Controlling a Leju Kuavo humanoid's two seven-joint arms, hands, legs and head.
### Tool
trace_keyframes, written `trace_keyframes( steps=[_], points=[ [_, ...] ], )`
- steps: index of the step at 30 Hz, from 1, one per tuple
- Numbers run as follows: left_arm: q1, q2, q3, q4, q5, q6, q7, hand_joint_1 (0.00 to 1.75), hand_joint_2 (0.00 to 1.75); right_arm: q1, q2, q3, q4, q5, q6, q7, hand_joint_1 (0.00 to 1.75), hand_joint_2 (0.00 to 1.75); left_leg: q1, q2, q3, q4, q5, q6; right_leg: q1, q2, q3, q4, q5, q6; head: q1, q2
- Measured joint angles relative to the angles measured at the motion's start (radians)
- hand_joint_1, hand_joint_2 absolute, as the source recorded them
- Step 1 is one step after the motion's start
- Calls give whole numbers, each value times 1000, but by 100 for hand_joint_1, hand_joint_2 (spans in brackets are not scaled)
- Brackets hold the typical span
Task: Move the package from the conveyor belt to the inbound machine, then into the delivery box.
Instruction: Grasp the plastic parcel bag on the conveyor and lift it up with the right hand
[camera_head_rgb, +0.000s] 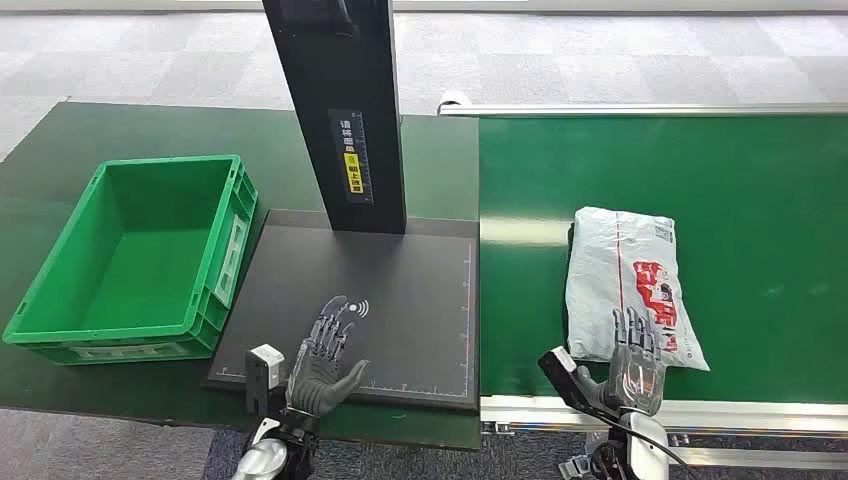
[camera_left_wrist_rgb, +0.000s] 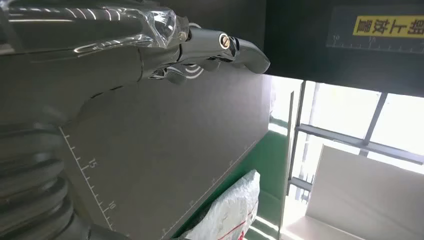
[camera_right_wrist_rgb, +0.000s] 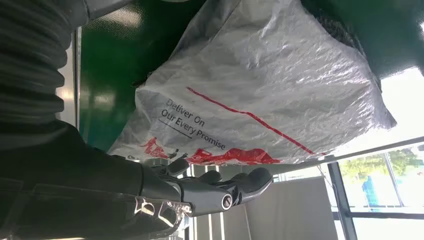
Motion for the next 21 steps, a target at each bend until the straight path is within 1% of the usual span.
trace_keyframes(
  steps=[11,16,21],
  points=[
    [-17,-6,-5,11,-1,-4,2,0,175,-48,22,-24,9,10,0,-30,0,175,0,0,0,0,0,0,0,0,0,0,0,0,0,0],
    [-21,-6,-8,15,-1,-4,2,0,175,-73,37,-26,14,-7,0,-47,0,175,0,0,0,0,0,0,0,0,0,0,0,0,0,0],
    [-22,-6,-8,18,2,-5,2,0,175,-78,48,-29,30,-34,0,-53,0,175,0,0,0,0,0,0,0,0,0,0,0,0,0,0]
  ],
)
